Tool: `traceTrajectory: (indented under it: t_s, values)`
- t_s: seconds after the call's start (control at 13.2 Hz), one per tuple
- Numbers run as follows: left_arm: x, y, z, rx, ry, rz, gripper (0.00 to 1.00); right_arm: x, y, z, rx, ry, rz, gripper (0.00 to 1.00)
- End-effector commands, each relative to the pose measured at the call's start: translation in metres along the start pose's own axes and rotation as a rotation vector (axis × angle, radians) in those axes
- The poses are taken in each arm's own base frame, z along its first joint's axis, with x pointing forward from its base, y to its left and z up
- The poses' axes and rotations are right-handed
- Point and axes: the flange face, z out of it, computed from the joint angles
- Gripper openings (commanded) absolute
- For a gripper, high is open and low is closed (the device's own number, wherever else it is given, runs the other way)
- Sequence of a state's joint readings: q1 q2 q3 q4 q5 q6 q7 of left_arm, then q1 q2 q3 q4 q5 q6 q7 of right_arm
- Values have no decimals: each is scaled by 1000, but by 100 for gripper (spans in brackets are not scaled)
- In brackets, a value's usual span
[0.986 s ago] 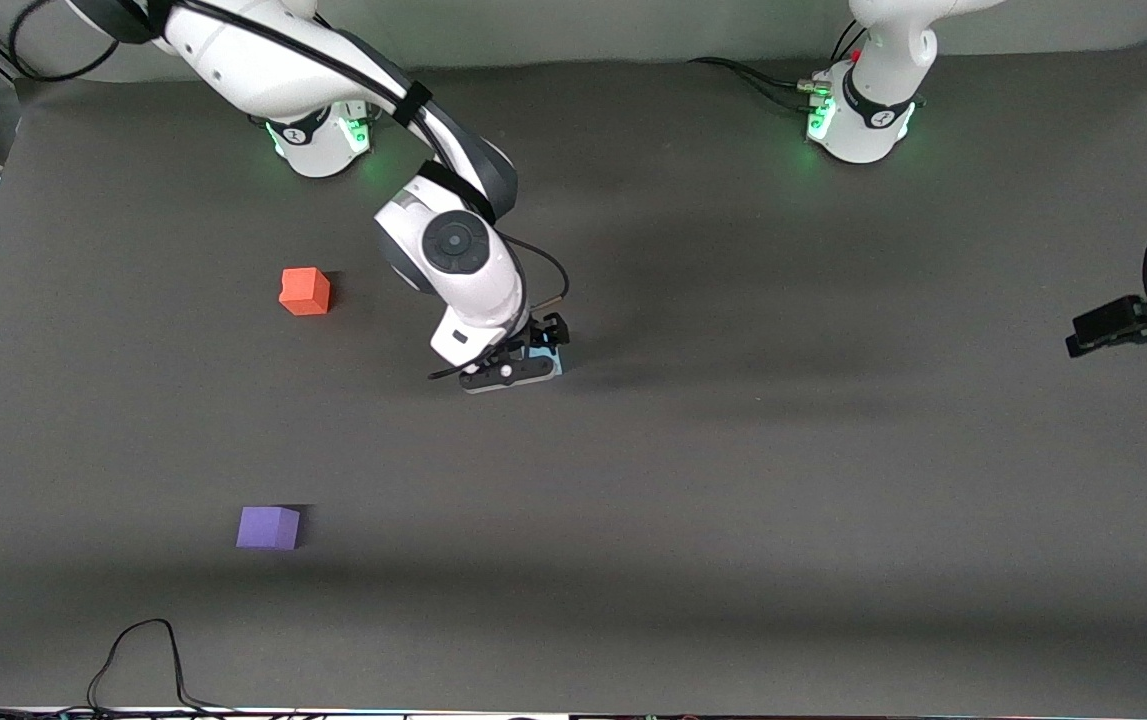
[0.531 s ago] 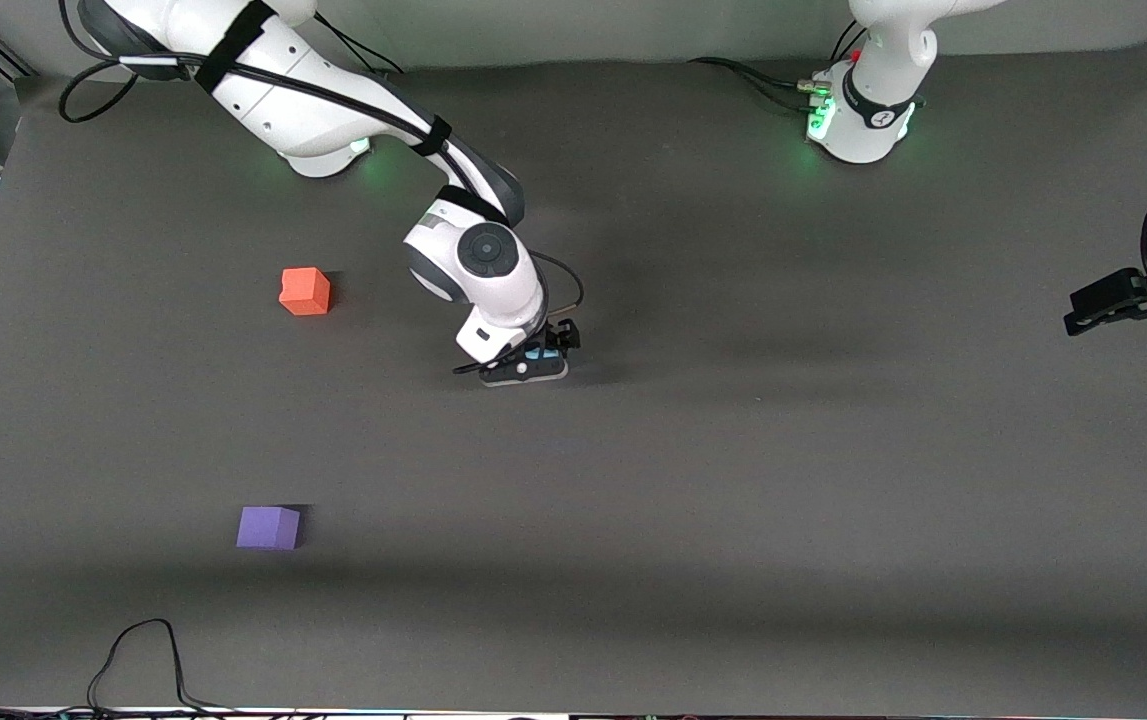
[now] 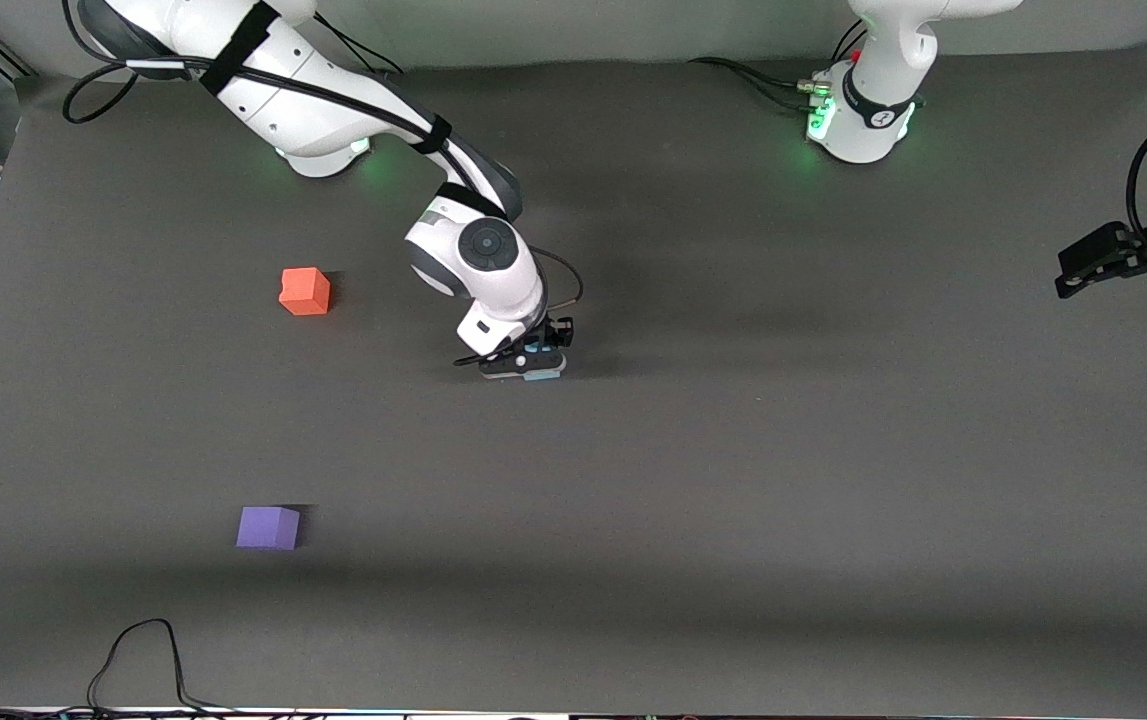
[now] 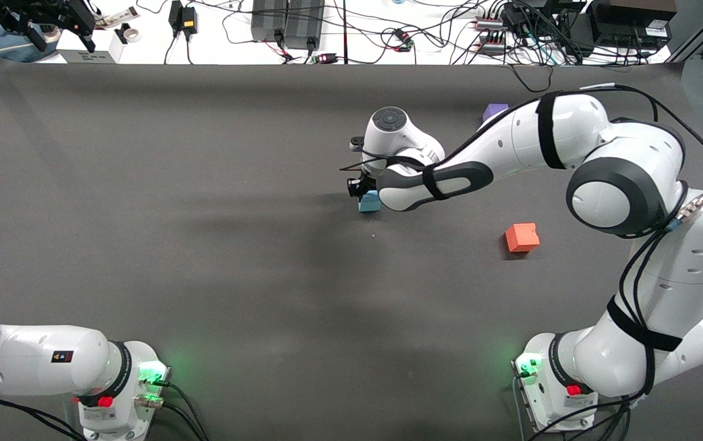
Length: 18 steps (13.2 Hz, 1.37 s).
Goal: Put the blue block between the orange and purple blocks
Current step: 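Close the right gripper on the blue cube and lift it, then carry the blue cube with the right gripper between orange and purple cubes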
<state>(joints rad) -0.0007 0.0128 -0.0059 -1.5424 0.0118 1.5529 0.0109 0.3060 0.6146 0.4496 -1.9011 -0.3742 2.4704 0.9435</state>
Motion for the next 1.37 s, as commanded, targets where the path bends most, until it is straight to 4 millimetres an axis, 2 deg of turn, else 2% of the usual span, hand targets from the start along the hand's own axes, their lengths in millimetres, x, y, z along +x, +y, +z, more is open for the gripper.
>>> traceTrajectory:
  t_s: [0.0, 0.08, 0.23, 0.3, 0.38, 0.53, 0.61, 0.76, 0.83, 0.99, 1.06, 1.14, 1.29]
  values:
    - [-7, -4, 0, 10, 16, 16, 100, 18, 30, -74, -54, -3, 112, 34]
    - [-6, -3, 1, 10, 14, 16, 100, 32, 57, -118, -33, -29, 115, 34]
    - [-7, 1, 1, 10, 10, 24, 100, 62, 139, -168, 18, -84, 106, 34]
    - [-7, 4, 1, 10, 10, 29, 100, 68, 184, -182, 36, -85, 126, 34]
    - [-7, 6, 2, 10, 7, 33, 100, 74, 226, -191, 34, -71, 149, 34]
    - [-6, 10, 3, 10, 7, 41, 100, 84, 303, -186, 19, -74, 177, 34]
    - [-6, 8, 3, 10, 5, 38, 100, 86, 326, -176, 12, -86, 184, 34]
    - [-6, 6, 3, 8, 7, 33, 100, 84, 355, -145, -5, -102, 232, 34]
    - [-7, 8, 4, 5, 2, 36, 100, 82, 366, -124, -15, -104, 252, 34]
    - [-6, 8, 6, 2, -1, 38, 100, 71, 375, -78, -26, -56, 262, 34]
    - [-6, 8, 6, 2, -1, 38, 100, 69, 377, -62, -30, -34, 258, 34]
    - [-5, 7, 7, 2, -2, 44, 100, 69, 378, -50, -37, -40, 257, 34]
    - [-5, 7, 7, 0, -4, 49, 100, 68, 380, -37, -43, -39, 253, 34]
